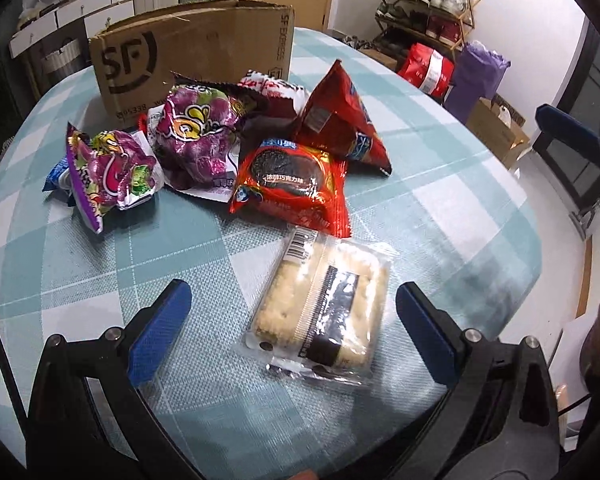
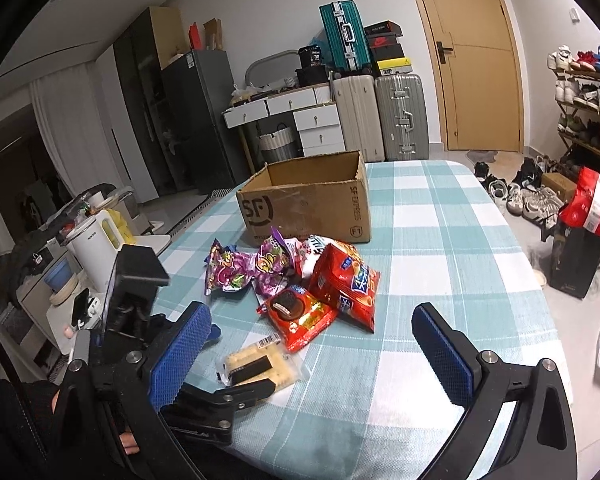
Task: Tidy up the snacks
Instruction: 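Grasp the cracker sandwich pack with the left gripper while the right gripper grasps another Oreo pack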
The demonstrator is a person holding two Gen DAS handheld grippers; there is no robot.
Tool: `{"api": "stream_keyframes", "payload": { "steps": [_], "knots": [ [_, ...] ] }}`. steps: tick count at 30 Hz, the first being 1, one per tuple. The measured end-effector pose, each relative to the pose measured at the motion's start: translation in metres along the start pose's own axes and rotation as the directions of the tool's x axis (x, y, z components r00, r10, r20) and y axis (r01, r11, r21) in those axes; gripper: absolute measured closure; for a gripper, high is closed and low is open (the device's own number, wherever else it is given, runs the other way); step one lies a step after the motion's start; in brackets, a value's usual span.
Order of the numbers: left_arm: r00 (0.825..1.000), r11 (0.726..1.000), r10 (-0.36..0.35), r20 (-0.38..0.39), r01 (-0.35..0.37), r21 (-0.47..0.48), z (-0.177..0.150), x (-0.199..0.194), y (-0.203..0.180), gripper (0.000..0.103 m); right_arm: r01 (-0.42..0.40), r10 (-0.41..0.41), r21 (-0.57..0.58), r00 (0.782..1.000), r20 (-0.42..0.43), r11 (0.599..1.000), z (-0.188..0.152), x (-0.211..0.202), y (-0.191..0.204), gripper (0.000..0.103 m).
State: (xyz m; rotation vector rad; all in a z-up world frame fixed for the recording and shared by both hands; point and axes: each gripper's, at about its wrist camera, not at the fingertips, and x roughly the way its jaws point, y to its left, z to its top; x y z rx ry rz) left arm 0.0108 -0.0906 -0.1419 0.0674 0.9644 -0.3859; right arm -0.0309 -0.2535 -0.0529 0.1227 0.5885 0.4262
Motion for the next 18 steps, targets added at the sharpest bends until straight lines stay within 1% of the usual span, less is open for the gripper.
{"api": "stream_keyframes", "payload": {
  "steps": [2, 4, 5, 7, 8, 9, 10, 12, 14, 18],
  "knots": [
    [1.000, 1.000, 0.004, -0.007, -0.004, 0.009, 0.002, 0.006, -0.001, 0.002, 0.000, 0.000, 0.004, 1.000, -0.008, 1.000, -0.002, 0.002, -0.001, 0.001],
    [1.000, 1.000, -0.016, -0.018, 0.017, 0.016, 0.002, 0.012, -0.002, 0.006, 0.003, -0.003, 0.009, 1.000, -0.012, 1.000, -0.005, 0.004, -0.003, 0.001],
    [1.000, 1.000, -0.009, -0.010, 0.009, 0.025, 0.002, 0.013, -0.003, 0.011, 0.002, -0.002, 0.012, 1.000, -0.015, 1.000, -0.006, 0.005, -0.003, 0.001],
    [1.000, 0.998, -0.021, 0.001, 0.021, 0.051, 0.001, 0.013, -0.006, 0.024, 0.004, -0.003, 0.019, 1.000, -0.024, 1.000, -0.008, 0.007, -0.005, 0.001],
    [1.000, 0.997, -0.020, 0.007, 0.019, 0.073, 0.000, 0.013, -0.009, 0.037, 0.005, -0.005, 0.021, 1.000, -0.026, 1.000, -0.008, 0.007, -0.006, 0.001],
    [1.000, 0.995, -0.012, 0.010, 0.011, 0.104, -0.001, 0.013, -0.013, 0.045, 0.004, -0.003, 0.024, 1.000, -0.026, 1.000, -0.009, 0.008, -0.007, 0.001],
    [1.000, 0.993, -0.011, 0.010, 0.010, 0.122, -0.001, 0.013, -0.015, 0.046, 0.003, -0.003, 0.027, 1.000, -0.026, 1.000, -0.009, 0.008, -0.008, 0.001],
    [0.999, 0.991, -0.032, 0.009, 0.031, 0.130, -0.001, 0.013, -0.015, 0.046, 0.004, -0.003, 0.031, 1.000, -0.028, 1.000, -0.010, 0.009, -0.009, 0.001],
    [0.999, 0.992, -0.050, 0.007, 0.048, 0.118, 0.001, 0.012, -0.013, 0.047, 0.003, -0.002, 0.033, 1.000, -0.031, 0.999, -0.010, 0.011, -0.009, 0.001],
    [0.998, 0.995, -0.056, 0.012, 0.054, 0.078, 0.001, 0.007, -0.004, 0.047, 0.001, 0.000, 0.029, 0.999, -0.034, 1.000, -0.010, 0.012, -0.008, 0.001]
  ]
}}
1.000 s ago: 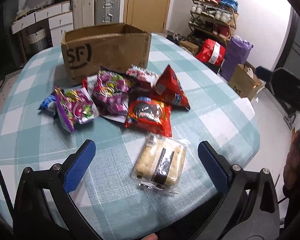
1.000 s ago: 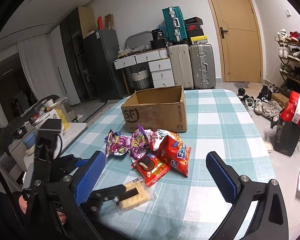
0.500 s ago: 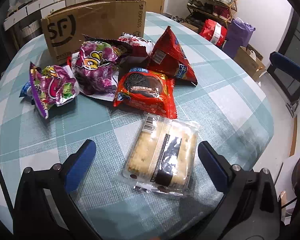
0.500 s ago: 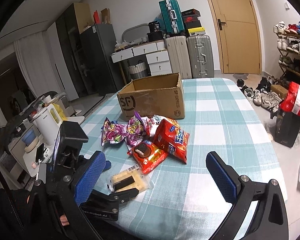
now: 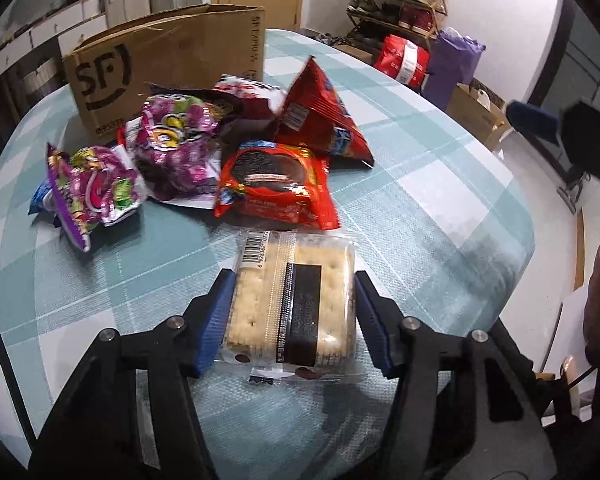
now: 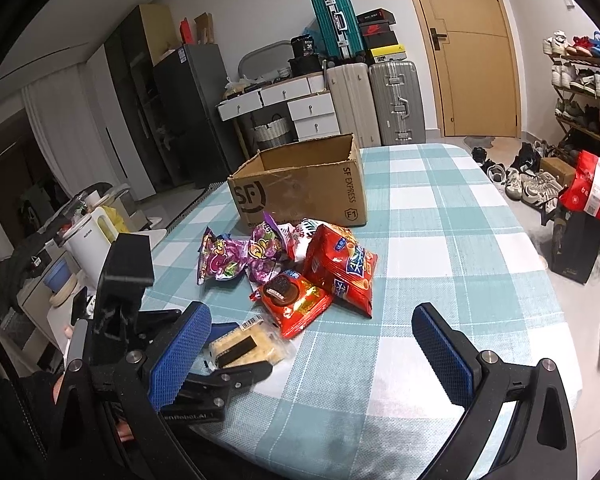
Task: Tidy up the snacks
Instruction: 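Grasp the cracker sandwich pack with the left gripper while the right gripper grasps another Oreo pack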
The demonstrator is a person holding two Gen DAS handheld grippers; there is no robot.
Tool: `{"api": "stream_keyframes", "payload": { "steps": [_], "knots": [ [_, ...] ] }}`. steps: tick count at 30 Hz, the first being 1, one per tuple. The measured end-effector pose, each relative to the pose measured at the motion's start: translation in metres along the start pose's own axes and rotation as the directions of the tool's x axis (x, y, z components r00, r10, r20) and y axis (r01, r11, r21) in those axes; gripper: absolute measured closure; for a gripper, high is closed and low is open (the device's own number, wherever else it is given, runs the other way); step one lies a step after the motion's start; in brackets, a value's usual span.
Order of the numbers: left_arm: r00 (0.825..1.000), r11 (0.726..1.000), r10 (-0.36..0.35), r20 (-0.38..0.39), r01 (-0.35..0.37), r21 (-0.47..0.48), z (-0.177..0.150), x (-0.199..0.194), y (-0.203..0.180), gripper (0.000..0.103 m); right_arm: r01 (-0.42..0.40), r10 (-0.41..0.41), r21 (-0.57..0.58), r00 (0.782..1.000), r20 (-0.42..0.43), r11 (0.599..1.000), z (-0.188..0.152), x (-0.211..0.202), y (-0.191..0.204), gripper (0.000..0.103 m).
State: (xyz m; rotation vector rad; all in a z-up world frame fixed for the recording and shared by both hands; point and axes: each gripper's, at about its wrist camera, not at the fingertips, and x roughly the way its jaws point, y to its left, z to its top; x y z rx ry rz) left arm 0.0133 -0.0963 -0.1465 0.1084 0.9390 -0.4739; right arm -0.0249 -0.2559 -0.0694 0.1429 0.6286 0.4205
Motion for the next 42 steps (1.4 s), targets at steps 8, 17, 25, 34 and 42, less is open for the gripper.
{"api": "stream_keyframes", "payload": {
  "steps": [8, 17, 25, 34, 42],
  "knots": [
    [0.999, 0.999, 0.013, 0.044, -0.011, -0.044, -0.001, -0.020, 0.019, 0.047, -0.008, 0.008, 0.027, 1.000, -0.016, 1.000, -0.002, 0.006, -0.003, 0.001],
    [0.997, 0.991, 0.048, 0.066, -0.039, -0.129, -0.011, -0.044, 0.057, 0.047, -0.029, 0.033, 0.057, 0.997, -0.073, 0.998, -0.005, 0.028, -0.008, 0.001],
    [0.995, 0.977, 0.046, 0.091, -0.026, -0.211, -0.017, -0.060, 0.088, 0.047, -0.071, 0.080, 0.064, 0.986, -0.144, 0.995, -0.006, 0.071, -0.002, 0.001],
    [0.996, 0.959, -0.014, 0.086, 0.038, -0.280, -0.020, -0.053, 0.100, 0.047, -0.113, 0.129, 0.084, 0.965, -0.229, 0.990, -0.007, 0.120, 0.009, 0.001],
    [0.995, 0.955, 0.001, 0.098, 0.028, -0.294, -0.019, -0.059, 0.106, 0.047, -0.083, 0.096, 0.059, 0.956, -0.277, 0.995, -0.003, 0.153, 0.015, 0.001]
  ]
}}
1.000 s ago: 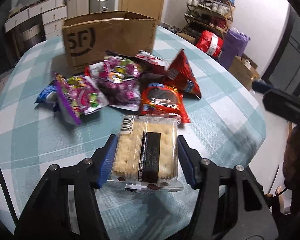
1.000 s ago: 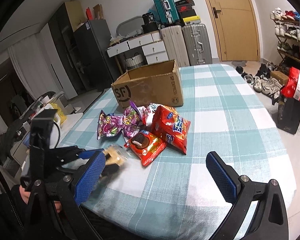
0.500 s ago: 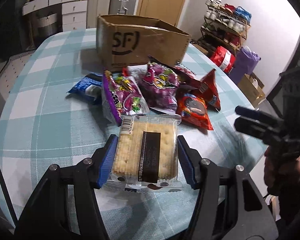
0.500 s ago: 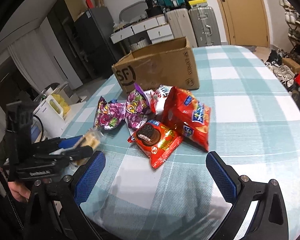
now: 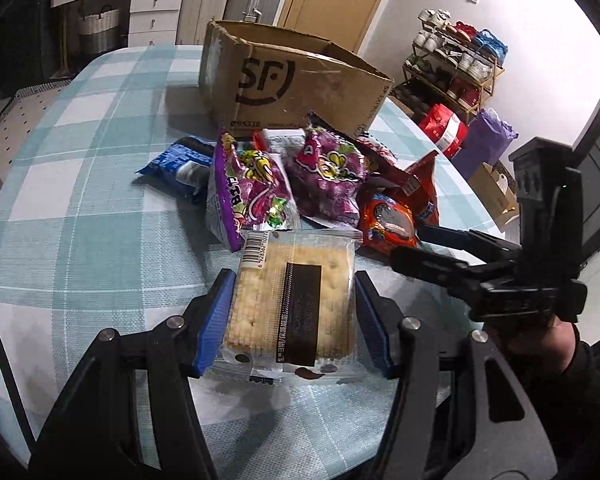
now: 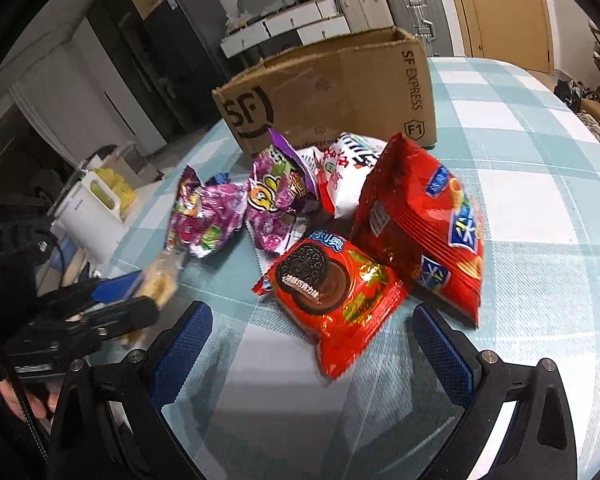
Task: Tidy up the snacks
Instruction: 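Grasp the cracker sandwich pack with the left gripper while the right gripper grasps another Oreo pack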
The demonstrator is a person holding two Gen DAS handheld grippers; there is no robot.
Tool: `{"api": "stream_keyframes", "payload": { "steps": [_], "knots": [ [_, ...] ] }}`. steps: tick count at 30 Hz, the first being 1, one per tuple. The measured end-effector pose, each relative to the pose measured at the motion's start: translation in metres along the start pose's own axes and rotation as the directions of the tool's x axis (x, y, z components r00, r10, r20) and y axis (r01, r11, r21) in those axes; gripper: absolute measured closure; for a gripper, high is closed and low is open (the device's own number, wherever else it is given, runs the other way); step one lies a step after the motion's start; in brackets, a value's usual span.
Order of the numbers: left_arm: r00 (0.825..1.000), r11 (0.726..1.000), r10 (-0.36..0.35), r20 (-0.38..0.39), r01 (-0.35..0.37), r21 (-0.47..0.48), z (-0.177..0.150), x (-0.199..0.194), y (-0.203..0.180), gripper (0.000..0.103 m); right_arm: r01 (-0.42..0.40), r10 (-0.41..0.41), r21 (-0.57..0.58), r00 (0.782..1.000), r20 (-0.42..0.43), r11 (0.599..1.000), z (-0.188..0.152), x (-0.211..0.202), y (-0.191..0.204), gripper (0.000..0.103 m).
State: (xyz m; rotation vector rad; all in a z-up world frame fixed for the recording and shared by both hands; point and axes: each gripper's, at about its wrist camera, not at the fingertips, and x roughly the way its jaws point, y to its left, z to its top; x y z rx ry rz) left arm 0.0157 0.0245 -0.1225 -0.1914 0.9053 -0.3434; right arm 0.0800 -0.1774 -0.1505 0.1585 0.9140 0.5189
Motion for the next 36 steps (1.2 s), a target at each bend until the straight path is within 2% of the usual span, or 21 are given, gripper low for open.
{"api": "stream_keyframes", "payload": {
  "steps": [8, 10, 12, 18, 30, 33, 36],
  "knots": [
    [1.000, 1.000, 0.001, 0.015, -0.001, -0.017, 0.000, -0.009, 0.007, 0.047, 0.074, -0.074, -0.070, 0.997, -0.009, 0.995, 0.007, 0.017, 0.012, 0.002],
    [1.000, 1.000, 0.002, 0.013, -0.002, -0.020, -0.001, -0.010, 0.007, 0.047, 0.089, -0.090, -0.086, 0.996, -0.004, 0.992, 0.010, 0.020, 0.014, 0.007],
    [1.000, 1.000, 0.000, 0.015, 0.000, -0.023, -0.003, -0.011, 0.007, 0.047, 0.129, -0.130, -0.115, 0.991, -0.001, 0.985, 0.013, 0.023, 0.017, 0.022],
    [1.000, 0.999, 0.000, 0.020, 0.000, -0.045, -0.004, -0.014, 0.012, 0.047, 0.095, -0.095, -0.146, 0.995, 0.007, 0.985, 0.009, 0.020, 0.018, 0.045],
    [0.999, 0.999, -0.001, 0.051, 0.002, -0.032, -0.005, -0.028, 0.006, 0.047, 0.036, -0.033, -0.066, 0.999, 0.044, 0.997, -0.005, -0.008, 0.007, 0.047],
    [0.998, 0.999, 0.004, 0.057, -0.002, -0.036, -0.003, -0.031, 0.006, 0.047, -0.021, 0.026, -0.064, 0.997, 0.074, 0.998, -0.005, -0.019, 0.008, 0.047],
    [0.998, 1.000, 0.006, 0.068, -0.004, -0.027, 0.000, -0.035, 0.003, 0.047, -0.035, 0.043, -0.078, 0.994, 0.103, 0.996, -0.004, -0.032, 0.012, 0.047]
  ]
}}
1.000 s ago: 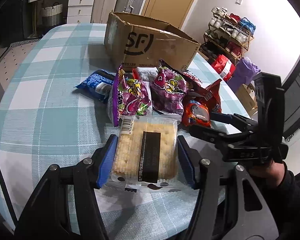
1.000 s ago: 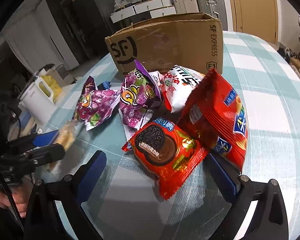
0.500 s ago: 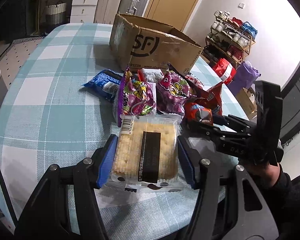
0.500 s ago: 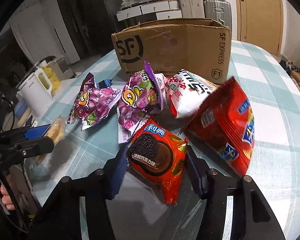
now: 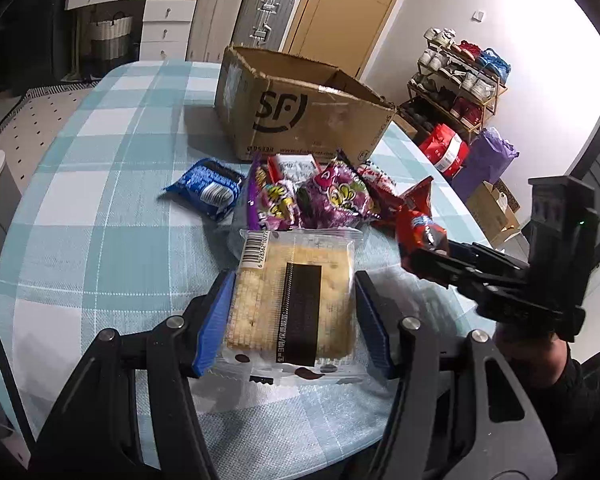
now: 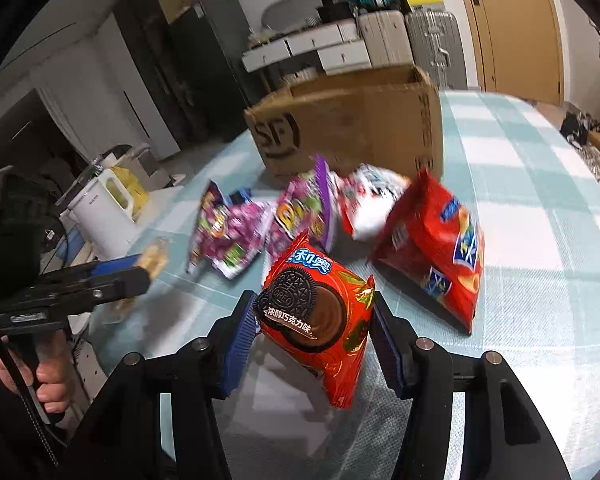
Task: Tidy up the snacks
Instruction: 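Grasp the cracker sandwich pack with the left gripper while the right gripper grasps another Oreo pack, then lower both held packs into the cardboard box and open both grippers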
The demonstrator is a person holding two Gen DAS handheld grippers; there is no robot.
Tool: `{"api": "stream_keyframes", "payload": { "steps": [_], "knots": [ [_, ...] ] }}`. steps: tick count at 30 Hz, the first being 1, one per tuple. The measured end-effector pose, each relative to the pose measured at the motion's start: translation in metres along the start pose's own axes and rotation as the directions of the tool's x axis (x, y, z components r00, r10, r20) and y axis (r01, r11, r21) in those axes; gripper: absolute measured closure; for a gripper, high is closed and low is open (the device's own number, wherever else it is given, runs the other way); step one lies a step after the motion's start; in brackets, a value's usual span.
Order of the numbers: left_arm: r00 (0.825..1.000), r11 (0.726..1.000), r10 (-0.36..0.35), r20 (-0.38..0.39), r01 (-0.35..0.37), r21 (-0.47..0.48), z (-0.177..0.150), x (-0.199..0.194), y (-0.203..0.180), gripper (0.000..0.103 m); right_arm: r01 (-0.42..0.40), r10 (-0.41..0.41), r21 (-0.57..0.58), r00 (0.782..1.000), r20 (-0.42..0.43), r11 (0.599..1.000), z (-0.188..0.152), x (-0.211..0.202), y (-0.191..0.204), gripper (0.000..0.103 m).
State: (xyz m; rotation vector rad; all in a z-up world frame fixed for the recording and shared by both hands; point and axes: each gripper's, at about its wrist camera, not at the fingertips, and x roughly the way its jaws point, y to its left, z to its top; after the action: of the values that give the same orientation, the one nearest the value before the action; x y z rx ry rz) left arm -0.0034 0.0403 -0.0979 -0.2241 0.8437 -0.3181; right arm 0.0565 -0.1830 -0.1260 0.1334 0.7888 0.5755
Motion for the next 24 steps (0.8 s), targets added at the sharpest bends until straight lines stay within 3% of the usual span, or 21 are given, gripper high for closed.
{"api": "stream_keyframes", "payload": {
  "steps": [7, 17, 24],
  "knots": [
    [1.000, 0.999, 0.023, 0.015, -0.023, 0.027, 0.018, -0.005, -0.010, 0.046, -0.054, 0.055, -0.017, 0.997, 0.058, 0.998, 0.019, -0.024, 0.010, 0.047],
    [0.998, 0.998, 0.045, 0.033, -0.046, 0.035, 0.067, -0.003, -0.022, 0.046, -0.067, 0.073, -0.064, 0.993, 0.093, 0.996, 0.053, -0.036, 0.020, 0.047],
    [0.995, 0.995, 0.073, 0.072, -0.078, 0.067, 0.105, 0.000, -0.025, 0.046, -0.124, 0.129, -0.050, 0.983, 0.130, 0.991, 0.086, -0.036, 0.011, 0.047]
  ]
}}
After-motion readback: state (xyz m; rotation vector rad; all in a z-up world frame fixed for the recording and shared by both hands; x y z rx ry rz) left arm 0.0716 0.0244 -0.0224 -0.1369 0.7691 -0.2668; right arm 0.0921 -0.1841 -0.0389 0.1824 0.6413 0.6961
